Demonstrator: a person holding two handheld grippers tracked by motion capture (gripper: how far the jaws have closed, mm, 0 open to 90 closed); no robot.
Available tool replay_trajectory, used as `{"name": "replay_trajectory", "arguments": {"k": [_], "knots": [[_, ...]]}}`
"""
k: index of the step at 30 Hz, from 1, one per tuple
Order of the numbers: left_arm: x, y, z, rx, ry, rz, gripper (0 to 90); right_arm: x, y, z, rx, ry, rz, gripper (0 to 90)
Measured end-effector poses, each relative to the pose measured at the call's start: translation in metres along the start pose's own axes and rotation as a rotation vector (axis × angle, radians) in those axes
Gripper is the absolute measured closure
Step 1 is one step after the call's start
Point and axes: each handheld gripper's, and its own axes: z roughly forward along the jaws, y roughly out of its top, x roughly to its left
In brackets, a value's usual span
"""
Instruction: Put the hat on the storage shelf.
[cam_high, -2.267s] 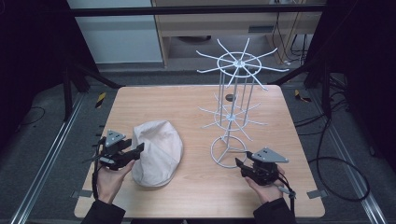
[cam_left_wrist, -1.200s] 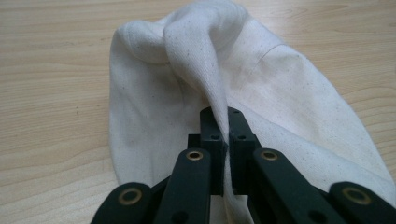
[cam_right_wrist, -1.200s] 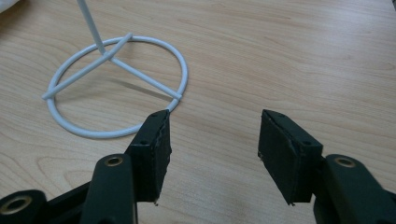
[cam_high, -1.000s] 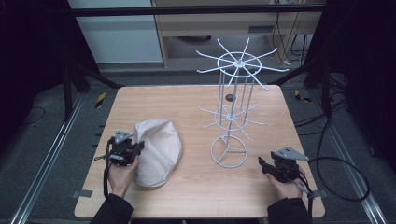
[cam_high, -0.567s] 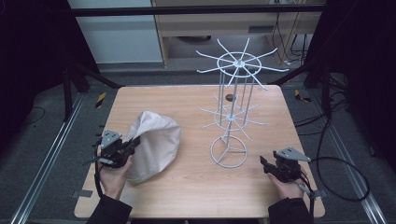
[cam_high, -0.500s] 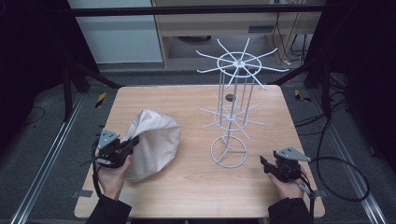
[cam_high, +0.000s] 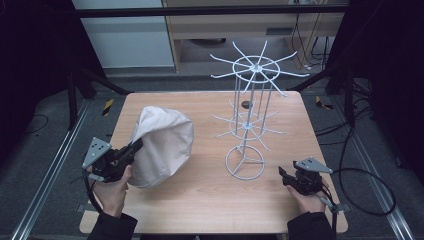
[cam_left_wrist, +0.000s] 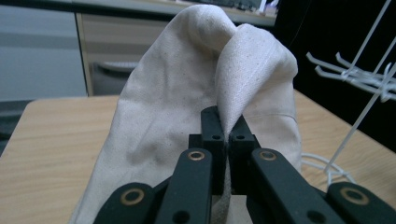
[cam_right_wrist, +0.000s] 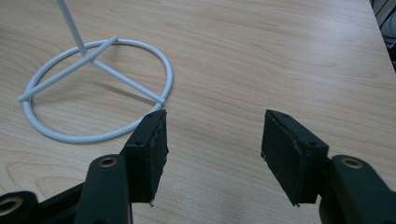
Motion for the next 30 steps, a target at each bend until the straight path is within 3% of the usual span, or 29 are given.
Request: {"name": "replay_trajectory", "arguments": {"k": [13, 30], "knots": [[-0.005, 0.019, -0.024, -0.136, -0.054, -0.020, 88.7, -0.002, -0.001, 0.000, -0.005, -0.008, -0.006, 40.4], [-0.017, 0.044, -0.040, -0.286, -0.118, -0.029, 88.7, -0.003, -0.001, -0.001, -0.011, -0.019, -0.003, 39.7]]}}
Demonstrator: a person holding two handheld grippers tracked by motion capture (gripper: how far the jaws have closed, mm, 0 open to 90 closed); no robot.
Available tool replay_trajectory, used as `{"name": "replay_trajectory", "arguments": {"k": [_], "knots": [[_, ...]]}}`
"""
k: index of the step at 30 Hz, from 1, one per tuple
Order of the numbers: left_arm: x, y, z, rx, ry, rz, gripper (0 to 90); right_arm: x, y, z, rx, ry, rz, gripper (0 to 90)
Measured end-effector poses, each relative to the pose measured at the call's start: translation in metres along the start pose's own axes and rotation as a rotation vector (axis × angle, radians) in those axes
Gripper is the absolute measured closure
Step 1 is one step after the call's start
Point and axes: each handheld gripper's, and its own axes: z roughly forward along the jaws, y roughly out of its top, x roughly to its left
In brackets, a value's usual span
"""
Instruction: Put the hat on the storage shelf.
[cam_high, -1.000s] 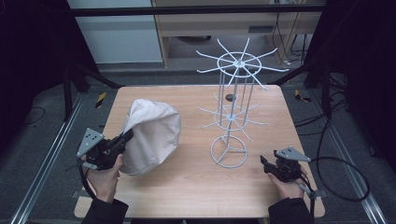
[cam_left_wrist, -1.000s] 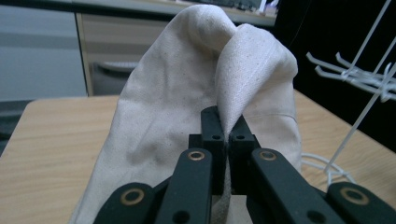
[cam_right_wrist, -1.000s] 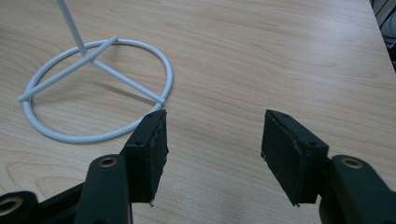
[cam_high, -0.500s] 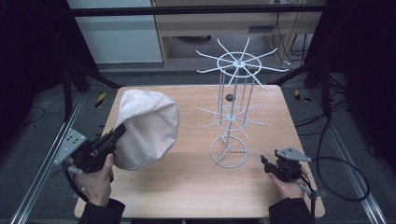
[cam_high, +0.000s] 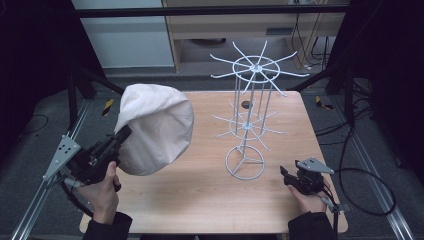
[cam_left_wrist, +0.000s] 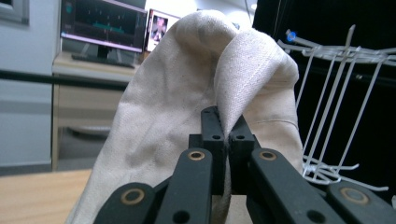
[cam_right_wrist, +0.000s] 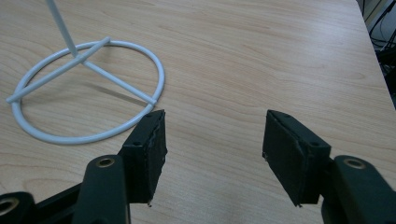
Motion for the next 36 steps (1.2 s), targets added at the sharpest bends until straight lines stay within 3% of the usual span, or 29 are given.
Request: {"name": "replay_trajectory", "arguments": {"k": [6, 19, 36], "knots": [[0.000, 0.011, -0.002, -0.077, -0.037, -0.042, 88.7, 0.000, 0.000, 0.000, 0.001, -0.003, -0.003, 39.7], [-0.011, 0.021, 0.012, -0.161, -0.103, -0.093, 88.8, -0.001, 0.000, 0.001, 0.001, -0.007, -0.010, 39.7], [-0.027, 0.047, 0.018, -0.245, -0.168, -0.110, 88.7, 0.000, -0.001, 0.002, 0.010, -0.005, -0.007, 39.7]]}}
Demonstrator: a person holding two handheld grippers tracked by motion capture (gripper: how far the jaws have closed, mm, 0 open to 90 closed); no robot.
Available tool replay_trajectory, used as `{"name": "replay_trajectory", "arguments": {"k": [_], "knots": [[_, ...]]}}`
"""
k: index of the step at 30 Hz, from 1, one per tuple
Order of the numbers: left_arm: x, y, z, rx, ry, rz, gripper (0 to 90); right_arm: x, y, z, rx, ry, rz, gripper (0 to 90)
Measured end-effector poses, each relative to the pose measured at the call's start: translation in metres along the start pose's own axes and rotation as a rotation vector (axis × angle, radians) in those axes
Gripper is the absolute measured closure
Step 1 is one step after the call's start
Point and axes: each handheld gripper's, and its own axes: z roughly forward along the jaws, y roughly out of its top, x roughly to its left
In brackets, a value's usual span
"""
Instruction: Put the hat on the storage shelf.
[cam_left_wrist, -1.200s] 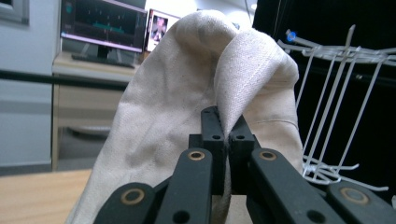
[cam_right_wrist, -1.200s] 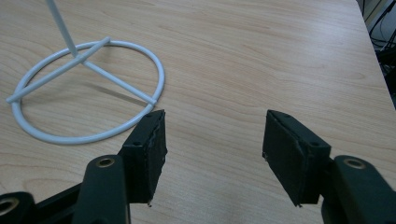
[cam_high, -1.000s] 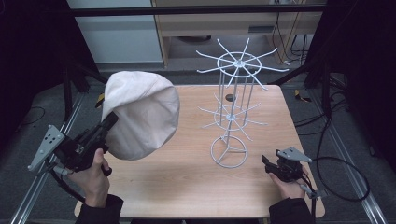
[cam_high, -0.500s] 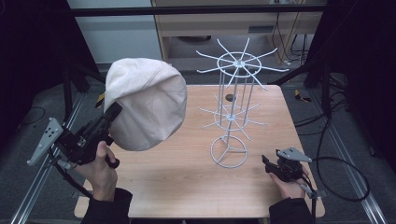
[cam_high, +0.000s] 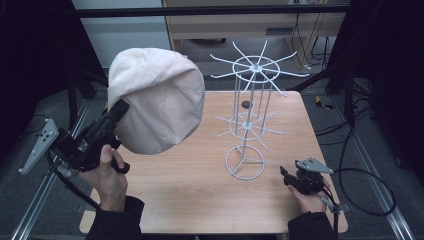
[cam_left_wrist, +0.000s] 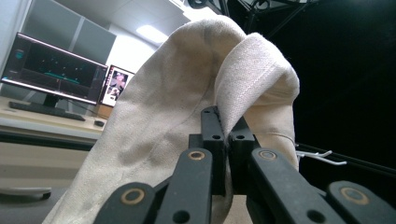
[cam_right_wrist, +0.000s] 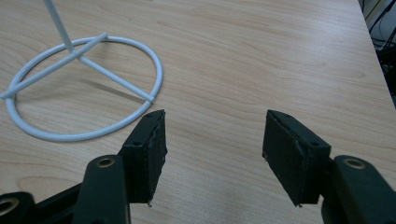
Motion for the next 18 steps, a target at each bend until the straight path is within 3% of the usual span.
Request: {"name": "replay_trajectory", "arguments": {"k": [18], "knots": [[-0.028, 0.006, 0.030, -0.015, -0.070, 0.012, 88.7, 0.001, 0.000, 0.001, 0.000, 0.010, -0.007, 39.4]]}}
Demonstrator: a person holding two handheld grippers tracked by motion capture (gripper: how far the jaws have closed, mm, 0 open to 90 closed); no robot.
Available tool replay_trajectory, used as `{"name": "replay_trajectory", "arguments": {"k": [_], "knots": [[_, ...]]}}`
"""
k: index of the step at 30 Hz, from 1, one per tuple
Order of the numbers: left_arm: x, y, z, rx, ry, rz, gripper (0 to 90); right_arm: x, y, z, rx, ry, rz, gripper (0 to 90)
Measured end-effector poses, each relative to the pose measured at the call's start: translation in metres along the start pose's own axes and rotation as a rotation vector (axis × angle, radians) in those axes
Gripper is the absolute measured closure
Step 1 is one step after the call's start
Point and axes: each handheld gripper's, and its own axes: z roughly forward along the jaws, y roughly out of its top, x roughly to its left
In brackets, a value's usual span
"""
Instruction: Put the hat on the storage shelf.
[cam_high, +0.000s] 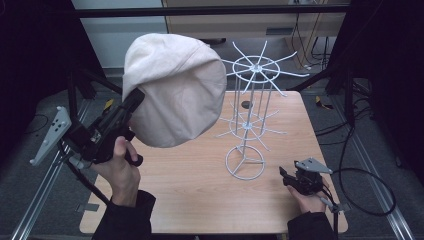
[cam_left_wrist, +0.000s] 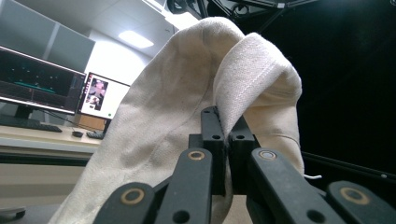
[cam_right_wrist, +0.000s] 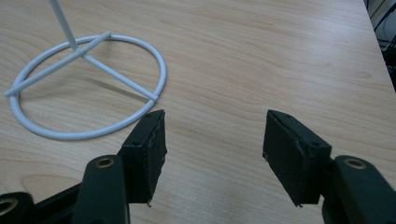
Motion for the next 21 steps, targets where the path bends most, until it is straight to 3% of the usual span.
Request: {"name": "replay_trajectory", "arguments": {"k": [8, 21], "knots": [[-0.002, -0.017, 0.019, 0.062, -0.012, -0.007, 88.7, 0.000, 0.000, 0.000, 0.002, 0.003, -0.001, 39.3], [0.010, -0.041, 0.021, 0.150, 0.000, -0.015, 88.6, 0.000, 0.000, 0.001, 0.002, 0.003, -0.005, 39.1]]}}
